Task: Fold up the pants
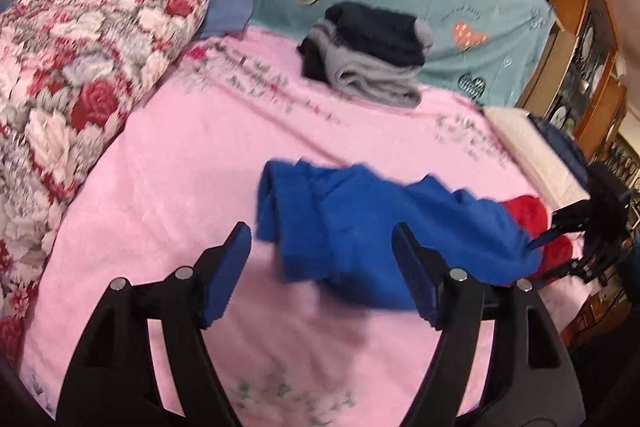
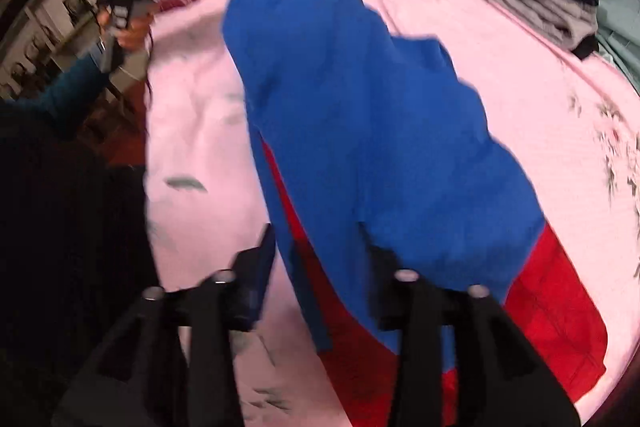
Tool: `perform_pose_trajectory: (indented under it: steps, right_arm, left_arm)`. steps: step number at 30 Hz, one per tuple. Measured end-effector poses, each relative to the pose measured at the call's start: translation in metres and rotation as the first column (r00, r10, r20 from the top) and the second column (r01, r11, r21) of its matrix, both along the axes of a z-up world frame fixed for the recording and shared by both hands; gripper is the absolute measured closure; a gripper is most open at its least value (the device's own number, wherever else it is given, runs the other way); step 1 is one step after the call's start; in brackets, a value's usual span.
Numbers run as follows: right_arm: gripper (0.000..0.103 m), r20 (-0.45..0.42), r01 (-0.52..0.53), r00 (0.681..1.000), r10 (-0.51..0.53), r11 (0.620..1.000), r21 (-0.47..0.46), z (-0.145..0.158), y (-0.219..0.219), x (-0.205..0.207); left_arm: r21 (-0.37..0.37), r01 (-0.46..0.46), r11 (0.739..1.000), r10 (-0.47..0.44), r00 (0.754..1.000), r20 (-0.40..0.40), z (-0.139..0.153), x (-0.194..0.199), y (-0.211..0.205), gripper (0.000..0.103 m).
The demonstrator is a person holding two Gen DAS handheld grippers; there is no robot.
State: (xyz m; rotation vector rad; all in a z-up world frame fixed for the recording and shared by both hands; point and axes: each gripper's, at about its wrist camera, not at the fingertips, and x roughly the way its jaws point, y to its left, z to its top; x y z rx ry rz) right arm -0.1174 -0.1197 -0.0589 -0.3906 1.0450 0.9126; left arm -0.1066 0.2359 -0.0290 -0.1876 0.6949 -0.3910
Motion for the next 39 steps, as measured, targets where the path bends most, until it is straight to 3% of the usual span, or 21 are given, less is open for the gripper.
perform_pose_trajectory:
  steps: [2, 4, 6, 8, 9, 10, 13, 15, 16, 18, 21, 24, 26, 27, 30, 33, 36, 39]
  right_arm:
    - [0.051, 0.031, -0.006, 0.999, 0.005, 1.000, 0.024, 0.007, 0.008, 0.006]
    - [0.051, 0.025, 0.012, 1.000, -0.013, 0.999, 0.043, 0.003, 0.014, 0.005]
    - [0.051, -0.016, 0.063, 0.998, -0.062, 0.997, 0.039, -0.012, 0.015, 0.012]
    - [0.050, -0.069, 0.131, 0.989, -0.132, 0.991, -0.017, -0.036, 0.011, 0.016]
    - [0.051, -0.071, 0.164, 0.984, -0.164, 0.986, -0.001, -0.038, 0.005, 0.015]
    - [0.051, -0.074, 0.192, 0.979, -0.189, 0.981, 0.030, -0.032, -0.003, 0.013]
    - [0.051, 0.042, 0.341, 0.937, -0.347, 0.934, 0.103, 0.014, -0.051, 0.005]
    - [0.047, 0.080, 0.486, 0.860, -0.504, 0.857, 0.171, 0.045, -0.101, 0.004]
    - [0.043, 0.082, 0.577, 0.796, -0.600, 0.792, 0.200, 0.055, -0.132, 0.004]
    - [0.036, 0.004, 0.728, 0.658, -0.753, 0.638, 0.252, 0.064, -0.192, 0.000]
    - [0.036, -0.113, 0.855, 0.493, -0.862, 0.457, 0.244, 0.042, -0.254, -0.006]
    - [0.036, -0.280, 0.921, 0.372, -0.885, 0.314, 0.231, -0.004, -0.300, -0.016]
    - [0.036, -0.340, 0.933, 0.345, -0.875, 0.278, 0.229, -0.025, -0.310, -0.016]
    - [0.036, -0.363, 0.937, 0.334, -0.870, 0.264, 0.228, -0.035, -0.314, -0.015]
    - [0.036, -0.399, 0.937, 0.337, -0.853, 0.261, 0.232, -0.052, -0.323, -0.012]
    - [0.036, -0.474, 0.924, 0.375, -0.797, 0.275, 0.267, -0.065, -0.319, -0.001]
    - [0.036, -0.510, 0.916, 0.393, -0.765, 0.279, 0.287, -0.053, -0.313, 0.015]
    - [0.032, -0.521, 0.897, 0.399, -0.755, 0.203, 0.392, -0.014, -0.315, 0.033]
  left_arm:
    - [-0.022, 0.048, 0.999, -0.048, 0.999, 0.025, 0.004, 0.002, -0.020, 0.026]
    - [0.017, 0.084, 0.996, -0.084, 0.996, 0.005, -0.006, 0.009, -0.043, 0.026]
    - [0.126, 0.099, 0.987, -0.091, 0.994, -0.066, -0.032, 0.020, -0.063, 0.026]
    - [0.254, 0.071, 0.965, -0.033, 0.988, -0.150, -0.060, 0.035, -0.069, 0.026]
    - [0.276, 0.062, 0.959, -0.005, 0.979, -0.205, -0.070, 0.043, -0.065, 0.027]
    - [0.221, 0.061, 0.973, 0.002, 0.962, -0.273, -0.076, 0.052, -0.055, 0.027]
    - [0.229, 0.014, 0.973, 0.045, 0.967, -0.249, -0.067, 0.055, -0.042, 0.025]
    - [0.222, 0.023, 0.975, 0.023, 0.979, -0.201, -0.053, 0.046, -0.044, 0.026]
    - [0.215, 0.034, 0.976, 0.001, 0.987, -0.159, -0.043, 0.041, -0.047, 0.026]
    - [0.187, 0.062, 0.980, -0.041, 0.993, -0.115, -0.029, 0.034, -0.054, 0.025]
    - [0.193, 0.104, 0.976, -0.088, 0.992, -0.089, -0.025, 0.031, -0.072, 0.020]
    - [0.291, 0.106, 0.951, -0.053, 0.981, -0.185, -0.049, 0.048, -0.086, 0.020]
    - [0.368, 0.076, 0.927, 0.009, 0.974, -0.224, -0.067, 0.056, -0.084, 0.018]
    - [0.346, 0.078, 0.935, 0.017, 0.964, -0.265, -0.074, 0.061, -0.078, 0.016]
    - [0.247, 0.036, 0.968, 0.043, 0.950, -0.308, -0.073, 0.066, -0.057, 0.015]
    - [0.274, 0.040, 0.961, 0.047, 0.952, -0.304, -0.076, 0.067, -0.059, 0.014]
    - [0.316, 0.039, 0.948, 0.062, 0.950, -0.306, -0.077, 0.068, -0.069, 0.012]
    - [0.303, 0.028, 0.953, 0.073, 0.946, -0.316, -0.078, 0.067, -0.065, 0.012]
